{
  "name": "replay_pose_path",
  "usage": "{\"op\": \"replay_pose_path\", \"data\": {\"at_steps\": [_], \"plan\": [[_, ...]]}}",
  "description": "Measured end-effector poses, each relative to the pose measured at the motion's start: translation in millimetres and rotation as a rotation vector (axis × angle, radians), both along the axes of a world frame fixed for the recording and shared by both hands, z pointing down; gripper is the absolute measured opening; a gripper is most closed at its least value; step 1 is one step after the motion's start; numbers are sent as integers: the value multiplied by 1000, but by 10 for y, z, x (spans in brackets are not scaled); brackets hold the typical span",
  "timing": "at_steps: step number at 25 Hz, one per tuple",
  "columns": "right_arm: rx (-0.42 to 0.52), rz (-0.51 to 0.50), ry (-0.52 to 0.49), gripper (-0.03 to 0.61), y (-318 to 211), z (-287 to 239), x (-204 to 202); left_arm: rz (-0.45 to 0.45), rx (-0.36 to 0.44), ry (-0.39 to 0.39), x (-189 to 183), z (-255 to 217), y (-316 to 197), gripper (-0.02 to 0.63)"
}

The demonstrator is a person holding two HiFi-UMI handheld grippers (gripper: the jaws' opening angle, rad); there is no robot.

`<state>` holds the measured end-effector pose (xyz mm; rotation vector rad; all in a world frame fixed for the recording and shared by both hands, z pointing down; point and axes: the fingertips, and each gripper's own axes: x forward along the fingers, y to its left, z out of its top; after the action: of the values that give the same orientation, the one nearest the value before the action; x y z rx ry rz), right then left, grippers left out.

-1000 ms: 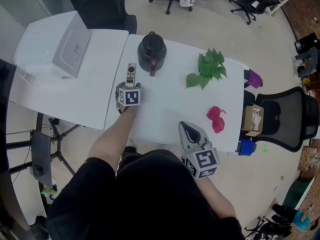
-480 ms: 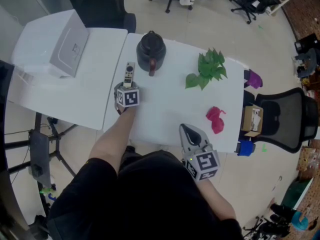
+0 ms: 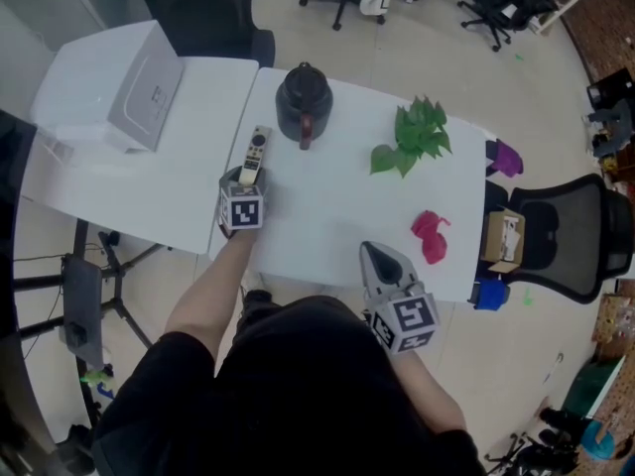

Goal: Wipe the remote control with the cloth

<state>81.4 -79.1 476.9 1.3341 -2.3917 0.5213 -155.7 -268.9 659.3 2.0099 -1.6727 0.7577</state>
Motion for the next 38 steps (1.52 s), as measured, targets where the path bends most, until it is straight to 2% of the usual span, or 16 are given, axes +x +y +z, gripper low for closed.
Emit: {"op": "replay_pose_path", "data": {"at_steps": [10, 14, 21, 24, 26, 30, 33, 38], "plan": [[-8, 193, 34, 8, 2, 257, 739, 323, 190, 3, 319, -950, 857, 210], [-14, 287, 89, 8, 68, 383, 1194, 446, 252, 16, 598, -1332, 1238, 210], [-55, 392, 236, 21, 66, 772, 1934, 670, 348, -32, 1082, -1926, 1548, 210], [-94, 394, 314, 122, -32, 1019, 2177, 744, 367, -51, 1281, -2094, 1603, 210], [-128, 379, 363, 160, -113, 1222, 2314, 780, 369, -47, 1393, -2179, 1632, 210], [-221, 312, 408, 176, -272, 1634, 2462, 810, 362, -40, 1555, -2295, 1678, 210], [-305, 248, 454, 176, -342, 1930, 2507, 848, 362, -63, 1639, -2339, 1703, 210], [-412, 220, 515, 175, -341, 2231, 2650, 863, 354, -98, 1725, -2389, 1733, 210]]}}
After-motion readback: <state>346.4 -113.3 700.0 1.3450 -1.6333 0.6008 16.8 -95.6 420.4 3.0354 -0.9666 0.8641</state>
